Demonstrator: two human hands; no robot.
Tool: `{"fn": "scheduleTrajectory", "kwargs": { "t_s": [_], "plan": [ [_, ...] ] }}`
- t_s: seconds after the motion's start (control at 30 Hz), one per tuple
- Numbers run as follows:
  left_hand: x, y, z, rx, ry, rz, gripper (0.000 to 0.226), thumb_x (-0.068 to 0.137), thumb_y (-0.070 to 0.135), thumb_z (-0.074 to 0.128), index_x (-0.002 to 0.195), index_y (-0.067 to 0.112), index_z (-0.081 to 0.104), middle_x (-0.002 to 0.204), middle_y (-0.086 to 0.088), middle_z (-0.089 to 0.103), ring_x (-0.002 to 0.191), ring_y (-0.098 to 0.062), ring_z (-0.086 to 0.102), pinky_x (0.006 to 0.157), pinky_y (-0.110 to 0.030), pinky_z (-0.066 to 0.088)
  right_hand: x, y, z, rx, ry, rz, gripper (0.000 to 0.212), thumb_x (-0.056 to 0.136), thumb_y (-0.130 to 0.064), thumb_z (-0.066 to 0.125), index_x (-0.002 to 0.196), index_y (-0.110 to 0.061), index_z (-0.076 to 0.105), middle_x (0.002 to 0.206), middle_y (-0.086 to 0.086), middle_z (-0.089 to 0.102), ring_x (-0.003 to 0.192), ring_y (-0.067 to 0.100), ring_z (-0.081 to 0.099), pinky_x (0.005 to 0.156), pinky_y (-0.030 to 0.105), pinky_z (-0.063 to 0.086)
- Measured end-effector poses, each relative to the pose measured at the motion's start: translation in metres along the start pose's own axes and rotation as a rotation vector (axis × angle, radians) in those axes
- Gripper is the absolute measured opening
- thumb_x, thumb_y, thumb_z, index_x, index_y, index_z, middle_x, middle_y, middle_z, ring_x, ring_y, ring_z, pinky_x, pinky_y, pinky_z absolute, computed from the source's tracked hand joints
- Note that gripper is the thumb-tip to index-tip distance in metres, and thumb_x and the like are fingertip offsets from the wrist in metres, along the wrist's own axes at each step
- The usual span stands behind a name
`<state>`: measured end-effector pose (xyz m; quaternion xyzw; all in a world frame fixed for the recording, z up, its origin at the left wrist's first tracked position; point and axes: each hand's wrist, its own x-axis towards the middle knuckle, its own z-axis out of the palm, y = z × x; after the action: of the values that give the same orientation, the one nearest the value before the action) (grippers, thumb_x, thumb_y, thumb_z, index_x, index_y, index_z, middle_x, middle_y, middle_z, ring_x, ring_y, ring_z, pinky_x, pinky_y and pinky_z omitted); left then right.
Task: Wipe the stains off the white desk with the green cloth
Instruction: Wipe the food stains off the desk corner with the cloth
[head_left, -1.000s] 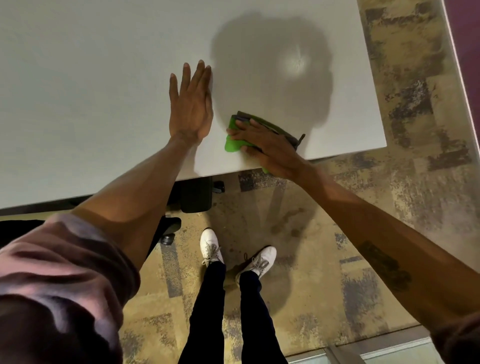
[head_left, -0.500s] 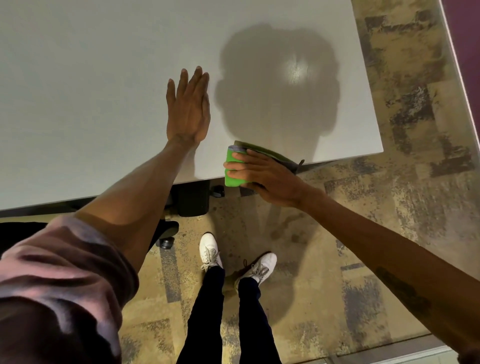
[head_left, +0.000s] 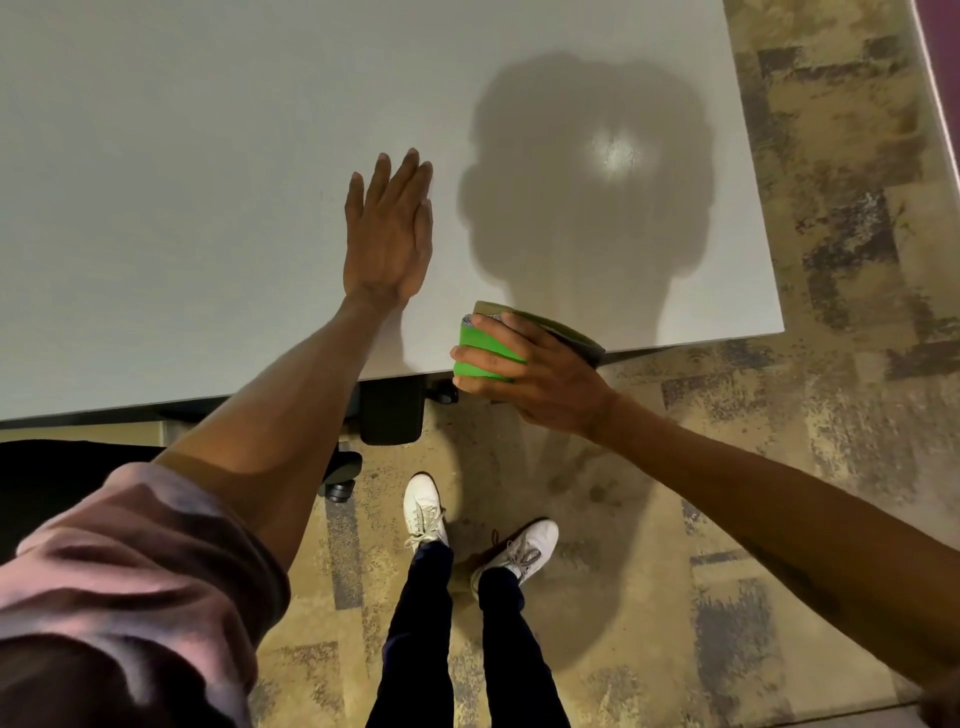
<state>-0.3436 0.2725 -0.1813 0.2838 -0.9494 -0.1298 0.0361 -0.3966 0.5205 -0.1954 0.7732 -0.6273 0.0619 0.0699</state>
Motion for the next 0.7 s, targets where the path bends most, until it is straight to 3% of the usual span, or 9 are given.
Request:
{"fn": "scheduleTrajectory", "kwargs": {
  "t_s": [0.33, 0.5, 0.7],
  "plan": [
    [-0.003, 0.005, 0.002, -0.04, -0.005, 0.004, 0.053, 0.109, 0.032, 0.019, 0.159, 0.017, 0.031, 0.168, -0.001, 0.025, 0.158, -0.027, 0.014, 0.129, -0.048, 0.006, -0.007, 0.0, -0.007, -0.035, 0.275, 0.047, 0.027, 0.102, -0.013, 0.055, 0.124, -0.024, 0.067, 0.141, 0.002, 0.058, 0.134, 0.029, 0.05, 0.103, 0.043, 0.049],
    [-0.002, 0.006, 0.003, -0.054, -0.006, -0.014, 0.053, 0.11, 0.033, 0.019, 0.159, 0.017, 0.031, 0.168, -0.001, 0.025, 0.158, -0.027, 0.014, 0.129, -0.047, 0.006, -0.022, 0.009, -0.003, -0.011, 0.263, 0.038, 0.032, 0.104, -0.01, 0.05, 0.132, -0.021, 0.061, 0.144, 0.004, 0.053, 0.137, 0.03, 0.047, 0.106, 0.045, 0.046],
    [0.0, 0.008, 0.005, -0.081, -0.005, -0.036, 0.052, 0.11, 0.034, 0.02, 0.158, 0.017, 0.033, 0.167, -0.001, 0.025, 0.158, -0.025, 0.013, 0.129, -0.045, 0.004, -0.062, 0.034, -0.01, 0.001, 0.218, 0.058, 0.032, 0.103, -0.007, 0.052, 0.127, -0.024, 0.065, 0.145, 0.001, 0.053, 0.138, 0.027, 0.046, 0.107, 0.045, 0.044]
  ]
}}
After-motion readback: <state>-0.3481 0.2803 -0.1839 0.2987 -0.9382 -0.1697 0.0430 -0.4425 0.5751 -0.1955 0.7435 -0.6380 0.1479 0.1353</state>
